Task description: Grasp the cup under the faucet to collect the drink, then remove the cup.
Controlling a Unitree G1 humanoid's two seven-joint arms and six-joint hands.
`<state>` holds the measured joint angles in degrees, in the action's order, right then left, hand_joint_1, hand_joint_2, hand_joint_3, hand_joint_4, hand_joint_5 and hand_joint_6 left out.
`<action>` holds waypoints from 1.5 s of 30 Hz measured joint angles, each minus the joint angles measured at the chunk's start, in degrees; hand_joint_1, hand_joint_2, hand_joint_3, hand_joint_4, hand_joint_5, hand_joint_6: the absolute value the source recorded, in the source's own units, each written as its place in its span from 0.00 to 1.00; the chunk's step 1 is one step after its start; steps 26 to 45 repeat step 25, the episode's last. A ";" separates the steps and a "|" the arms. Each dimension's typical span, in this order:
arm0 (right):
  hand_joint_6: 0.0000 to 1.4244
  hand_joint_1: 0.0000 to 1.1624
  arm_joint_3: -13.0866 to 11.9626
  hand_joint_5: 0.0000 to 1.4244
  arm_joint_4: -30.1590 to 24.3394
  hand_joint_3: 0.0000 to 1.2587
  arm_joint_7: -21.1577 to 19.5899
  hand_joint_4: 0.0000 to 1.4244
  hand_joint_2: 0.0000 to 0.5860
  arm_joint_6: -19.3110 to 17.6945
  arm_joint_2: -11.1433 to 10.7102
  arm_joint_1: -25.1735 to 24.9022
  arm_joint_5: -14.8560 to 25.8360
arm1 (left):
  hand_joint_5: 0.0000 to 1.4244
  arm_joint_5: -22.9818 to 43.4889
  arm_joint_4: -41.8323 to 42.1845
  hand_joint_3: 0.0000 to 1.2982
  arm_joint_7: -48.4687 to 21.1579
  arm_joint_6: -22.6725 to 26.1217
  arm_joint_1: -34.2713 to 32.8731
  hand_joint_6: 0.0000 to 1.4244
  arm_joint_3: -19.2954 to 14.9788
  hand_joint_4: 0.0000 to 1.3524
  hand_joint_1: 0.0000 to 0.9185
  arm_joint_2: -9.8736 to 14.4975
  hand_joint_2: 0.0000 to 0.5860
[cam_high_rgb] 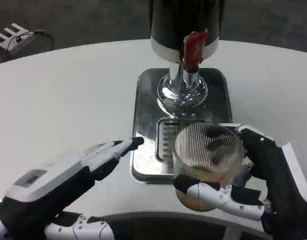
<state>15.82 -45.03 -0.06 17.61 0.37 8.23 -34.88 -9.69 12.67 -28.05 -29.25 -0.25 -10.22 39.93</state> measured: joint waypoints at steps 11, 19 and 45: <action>0.77 0.77 0.21 0.89 -0.31 0.77 0.10 0.78 0.25 0.03 0.00 0.55 -0.01 | 0.00 -2.51 2.26 0.00 0.00 0.27 0.41 0.00 -0.14 0.00 0.00 1.71 0.10; 0.77 0.77 0.21 0.89 -0.31 0.77 0.10 0.78 0.25 0.42 0.03 0.50 -0.09 | 0.00 -4.16 2.18 0.00 0.00 0.95 -0.16 0.00 0.36 0.00 0.00 2.12 0.10; 0.77 0.77 0.27 0.89 -0.31 0.77 0.11 0.78 0.25 1.06 0.08 0.36 -0.27 | 0.00 -4.18 1.87 0.00 0.00 1.05 -0.28 0.00 0.51 0.00 0.00 2.15 0.10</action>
